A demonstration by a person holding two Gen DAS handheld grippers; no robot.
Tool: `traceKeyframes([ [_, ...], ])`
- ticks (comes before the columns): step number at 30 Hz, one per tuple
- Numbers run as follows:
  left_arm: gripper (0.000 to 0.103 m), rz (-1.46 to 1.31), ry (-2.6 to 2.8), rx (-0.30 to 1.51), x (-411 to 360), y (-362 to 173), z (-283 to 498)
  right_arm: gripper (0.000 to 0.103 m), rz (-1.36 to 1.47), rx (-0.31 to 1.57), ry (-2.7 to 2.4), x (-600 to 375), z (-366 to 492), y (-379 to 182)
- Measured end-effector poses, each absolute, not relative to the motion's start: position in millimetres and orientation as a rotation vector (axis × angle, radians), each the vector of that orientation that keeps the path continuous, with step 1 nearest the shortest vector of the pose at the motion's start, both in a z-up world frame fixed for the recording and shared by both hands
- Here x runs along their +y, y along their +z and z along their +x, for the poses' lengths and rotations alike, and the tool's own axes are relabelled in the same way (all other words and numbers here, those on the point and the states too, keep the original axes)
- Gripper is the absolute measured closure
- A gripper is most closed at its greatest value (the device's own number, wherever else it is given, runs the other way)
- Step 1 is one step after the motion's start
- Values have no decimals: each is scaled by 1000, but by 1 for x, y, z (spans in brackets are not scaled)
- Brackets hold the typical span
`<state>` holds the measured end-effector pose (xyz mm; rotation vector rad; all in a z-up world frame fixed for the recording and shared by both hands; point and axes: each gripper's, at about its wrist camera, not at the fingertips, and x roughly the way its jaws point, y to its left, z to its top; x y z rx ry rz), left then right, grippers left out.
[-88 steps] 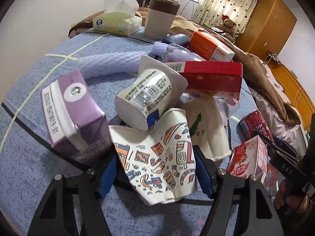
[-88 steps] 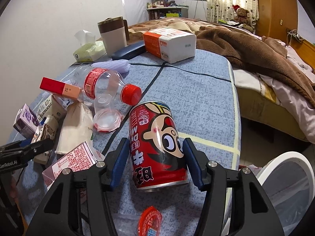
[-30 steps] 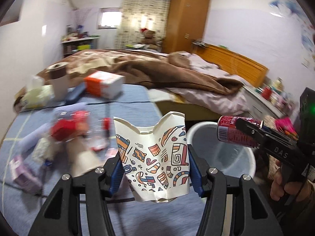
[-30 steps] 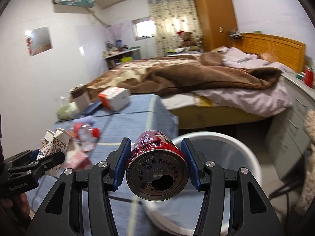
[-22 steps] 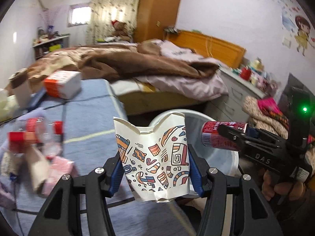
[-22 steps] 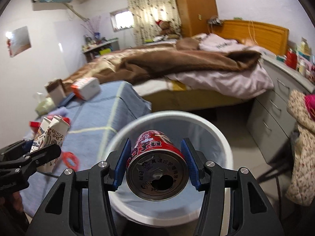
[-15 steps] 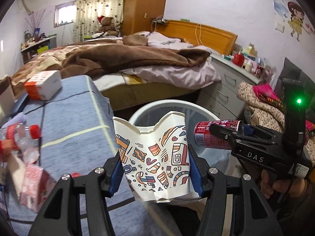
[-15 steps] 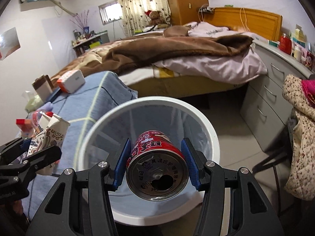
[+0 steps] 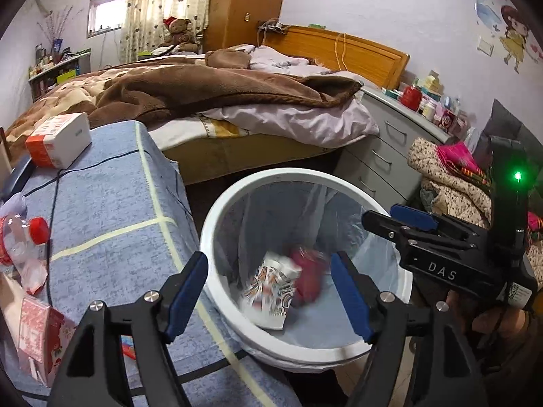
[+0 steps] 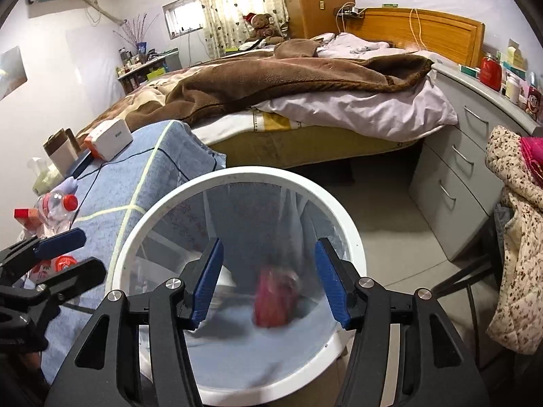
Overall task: Collect trash
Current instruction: 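Carry the red can over the wastebasket with the right tool and release it, then release the paper cup into the wastebasket with the left tool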
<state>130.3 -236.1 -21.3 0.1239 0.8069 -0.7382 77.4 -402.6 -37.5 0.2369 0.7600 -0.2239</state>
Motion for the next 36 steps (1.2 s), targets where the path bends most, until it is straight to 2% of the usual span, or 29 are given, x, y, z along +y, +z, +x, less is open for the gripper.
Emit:
traceKeyframes([
  [14,26,53,-629,733,-167,2,119,44,215,667,-179,-358,70,-14],
  [18,26,33,-574,698,-136,7,114,38,212,631,-133,-337,68,-7],
  [21,25,19,-516,677,-109,9,112,38,202,604,-89,-317,67,-4],
  [36,24,-59,-240,640,11,3,108,38,218,667,31,-244,88,-22],
])
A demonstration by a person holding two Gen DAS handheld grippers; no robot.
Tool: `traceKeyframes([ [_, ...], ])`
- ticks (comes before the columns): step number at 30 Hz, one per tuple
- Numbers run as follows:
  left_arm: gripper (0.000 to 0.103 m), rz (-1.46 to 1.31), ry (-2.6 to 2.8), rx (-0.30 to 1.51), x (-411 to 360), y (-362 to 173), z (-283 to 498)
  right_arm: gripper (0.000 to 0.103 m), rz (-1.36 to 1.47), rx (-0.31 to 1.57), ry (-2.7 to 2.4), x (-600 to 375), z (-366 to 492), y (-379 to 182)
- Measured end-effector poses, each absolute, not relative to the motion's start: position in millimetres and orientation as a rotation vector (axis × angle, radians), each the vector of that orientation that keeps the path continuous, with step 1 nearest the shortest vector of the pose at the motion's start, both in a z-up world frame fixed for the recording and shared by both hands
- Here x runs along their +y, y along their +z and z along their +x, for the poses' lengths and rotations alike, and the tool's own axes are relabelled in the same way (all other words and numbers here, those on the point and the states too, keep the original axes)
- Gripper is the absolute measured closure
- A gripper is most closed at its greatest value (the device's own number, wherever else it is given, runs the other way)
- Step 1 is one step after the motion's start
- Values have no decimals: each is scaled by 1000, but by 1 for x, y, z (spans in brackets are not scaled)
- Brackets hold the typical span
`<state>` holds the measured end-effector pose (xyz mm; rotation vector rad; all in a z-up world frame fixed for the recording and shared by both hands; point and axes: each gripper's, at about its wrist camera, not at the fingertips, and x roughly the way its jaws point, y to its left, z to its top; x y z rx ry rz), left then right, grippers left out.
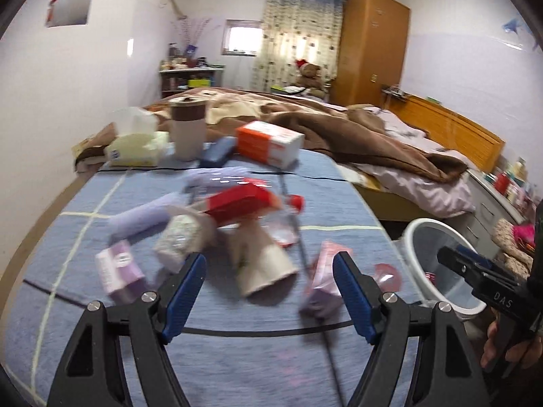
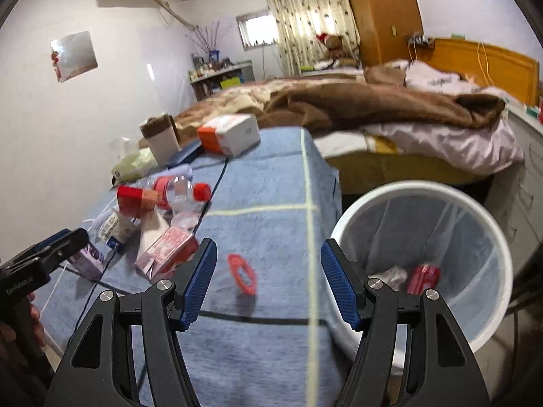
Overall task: Collect trash
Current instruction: 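Release the paper cup into the wastebasket with the left tool, then grasp the purple juice carton with the left tool while the right tool grasps the red-lidded plastic cup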
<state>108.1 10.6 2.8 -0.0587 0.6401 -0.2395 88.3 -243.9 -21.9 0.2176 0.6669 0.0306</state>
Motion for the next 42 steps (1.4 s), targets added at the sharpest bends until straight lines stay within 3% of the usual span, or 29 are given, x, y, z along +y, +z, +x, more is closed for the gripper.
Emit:
traceKeyframes([
  [12,24,-140,-83,679,82,-25,112,38,321,823,41,-213,99,-54],
  [22,24,-177,-36,693,109,-33,120,38,393,840,-7,-208,122,-64],
  [27,23,-187,7,715,125,-42,126,55,365,834,-15,-202,130,-64],
  [33,19,-193,62,751,142,-54,129,65,309,838,-10,-190,137,-67],
  [38,12,-149,62,806,145,-62,135,68,266,818,-6,-185,140,-64],
  [42,12,-161,42,828,142,-67,138,69,277,806,17,-186,141,-64],
])
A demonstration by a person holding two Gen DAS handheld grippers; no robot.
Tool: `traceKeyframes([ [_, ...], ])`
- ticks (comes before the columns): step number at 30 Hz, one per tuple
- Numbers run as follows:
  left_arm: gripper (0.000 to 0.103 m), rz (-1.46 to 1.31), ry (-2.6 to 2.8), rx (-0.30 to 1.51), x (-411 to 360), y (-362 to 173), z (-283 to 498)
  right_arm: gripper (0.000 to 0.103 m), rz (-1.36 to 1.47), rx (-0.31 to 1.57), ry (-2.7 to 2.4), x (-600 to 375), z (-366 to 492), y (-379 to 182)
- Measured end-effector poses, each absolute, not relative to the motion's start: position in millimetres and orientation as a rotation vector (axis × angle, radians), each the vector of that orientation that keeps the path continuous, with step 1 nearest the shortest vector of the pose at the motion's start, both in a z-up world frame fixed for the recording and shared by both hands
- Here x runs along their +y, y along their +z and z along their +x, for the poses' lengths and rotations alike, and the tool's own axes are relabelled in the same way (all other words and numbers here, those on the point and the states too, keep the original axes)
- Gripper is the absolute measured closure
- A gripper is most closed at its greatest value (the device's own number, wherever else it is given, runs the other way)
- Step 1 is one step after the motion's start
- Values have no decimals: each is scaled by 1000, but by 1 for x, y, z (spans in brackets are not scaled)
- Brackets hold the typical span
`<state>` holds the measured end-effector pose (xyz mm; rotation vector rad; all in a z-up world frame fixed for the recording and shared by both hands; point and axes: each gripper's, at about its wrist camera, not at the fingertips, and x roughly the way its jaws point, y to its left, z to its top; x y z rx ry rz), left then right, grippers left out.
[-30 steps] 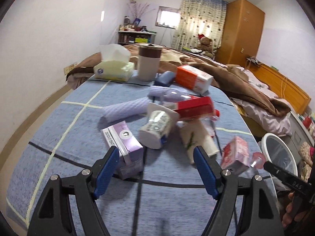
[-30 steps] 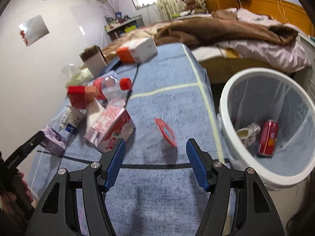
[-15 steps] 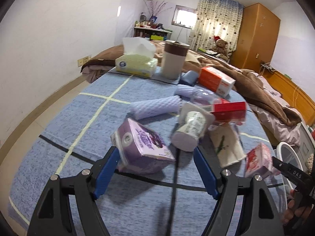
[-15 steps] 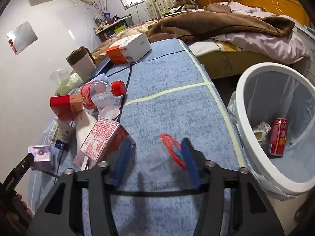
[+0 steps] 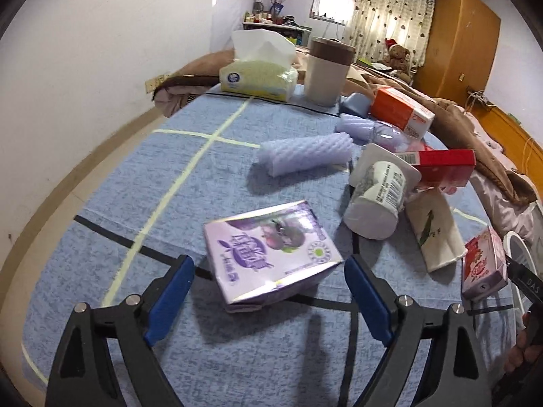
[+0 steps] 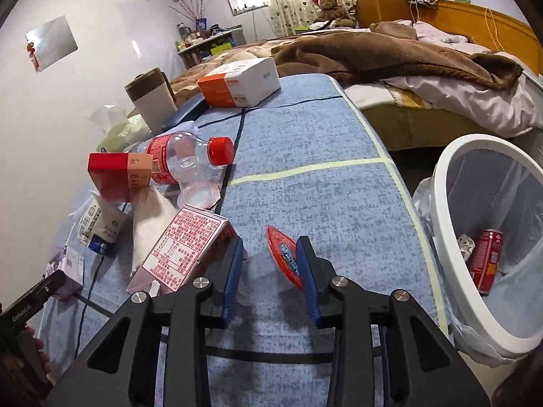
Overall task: Collect trash
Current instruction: 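Grasp the purple juice carton with the left tool while the right tool grasps the red-lidded plastic cup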
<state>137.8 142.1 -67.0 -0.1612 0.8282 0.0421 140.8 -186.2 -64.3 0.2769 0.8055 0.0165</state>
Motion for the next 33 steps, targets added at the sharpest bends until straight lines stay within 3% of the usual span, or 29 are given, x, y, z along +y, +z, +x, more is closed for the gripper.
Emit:
traceKeyframes([
  [13,12,-187,128,869,143,-84,160,74,253,795,20,-184,144,-63],
  [16,17,-173,130,868,141,-83,161,77,248,790,25,-184,144,-62],
  [23,17,-200,116,839,142,-77,154,88,254,768,40,-187,140,-59],
  [33,17,-191,71,779,130,-56,139,90,296,730,52,-203,129,-52],
])
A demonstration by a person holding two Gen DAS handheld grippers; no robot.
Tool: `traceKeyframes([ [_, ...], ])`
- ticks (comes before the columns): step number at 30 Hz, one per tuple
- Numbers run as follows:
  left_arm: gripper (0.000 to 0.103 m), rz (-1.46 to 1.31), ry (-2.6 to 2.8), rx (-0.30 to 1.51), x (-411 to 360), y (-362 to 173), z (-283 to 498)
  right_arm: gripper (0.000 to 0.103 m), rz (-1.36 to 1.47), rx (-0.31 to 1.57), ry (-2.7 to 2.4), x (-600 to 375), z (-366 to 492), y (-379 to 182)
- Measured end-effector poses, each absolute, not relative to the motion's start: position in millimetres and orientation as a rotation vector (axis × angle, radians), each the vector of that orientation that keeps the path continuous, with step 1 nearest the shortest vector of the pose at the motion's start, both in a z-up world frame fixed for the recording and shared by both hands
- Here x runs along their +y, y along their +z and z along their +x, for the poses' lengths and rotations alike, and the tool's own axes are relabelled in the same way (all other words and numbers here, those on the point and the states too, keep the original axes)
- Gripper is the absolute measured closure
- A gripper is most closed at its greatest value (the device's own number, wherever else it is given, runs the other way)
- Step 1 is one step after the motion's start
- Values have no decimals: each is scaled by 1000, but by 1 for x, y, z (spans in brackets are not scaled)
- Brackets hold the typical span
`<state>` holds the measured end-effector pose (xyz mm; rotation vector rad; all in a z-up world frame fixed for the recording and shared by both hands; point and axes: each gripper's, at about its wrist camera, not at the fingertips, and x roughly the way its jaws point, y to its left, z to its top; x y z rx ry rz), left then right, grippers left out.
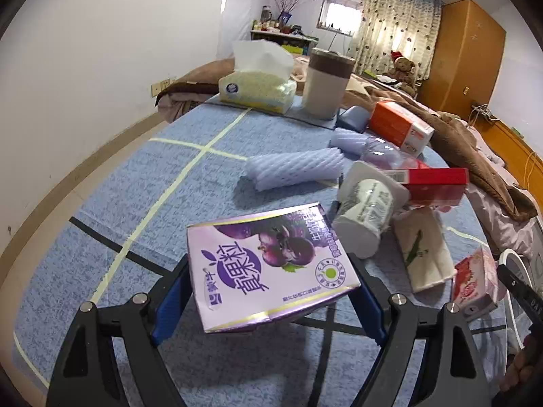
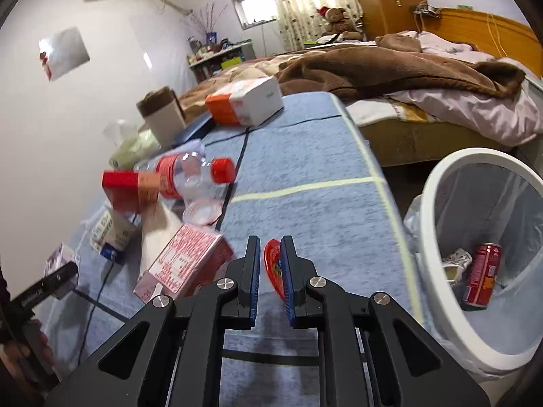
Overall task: Collect trash
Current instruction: 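Grasp the purple juice carton with the left tool while the right tool grasps the red-lidded plastic cup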
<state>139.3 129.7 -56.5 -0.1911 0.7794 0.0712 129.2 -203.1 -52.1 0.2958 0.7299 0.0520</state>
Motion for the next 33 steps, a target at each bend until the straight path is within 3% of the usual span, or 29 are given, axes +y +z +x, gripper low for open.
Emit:
traceKeyframes([
  [3,17,-193,55,767,126,-52,136,96,328,725,73,-212,125,-49],
  [12,17,-176,5,744,108,-43,129,96,396,685,172,-221,119,-42],
  [15,17,-172,-9,740,103,-41,127,81,387,742,97,-223,118,-46],
  [19,17,-169,-26,735,99,-40,128,78,454,816,88,-222,107,-56],
  [21,17,-165,-31,735,97,-41,128,55,480,849,130,-215,110,-63],
  [22,17,-164,-32,738,96,-42,128,51,464,865,129,-210,116,-67],
  [33,17,-169,-35,744,97,-42,128,51,459,903,32,-206,167,-76],
])
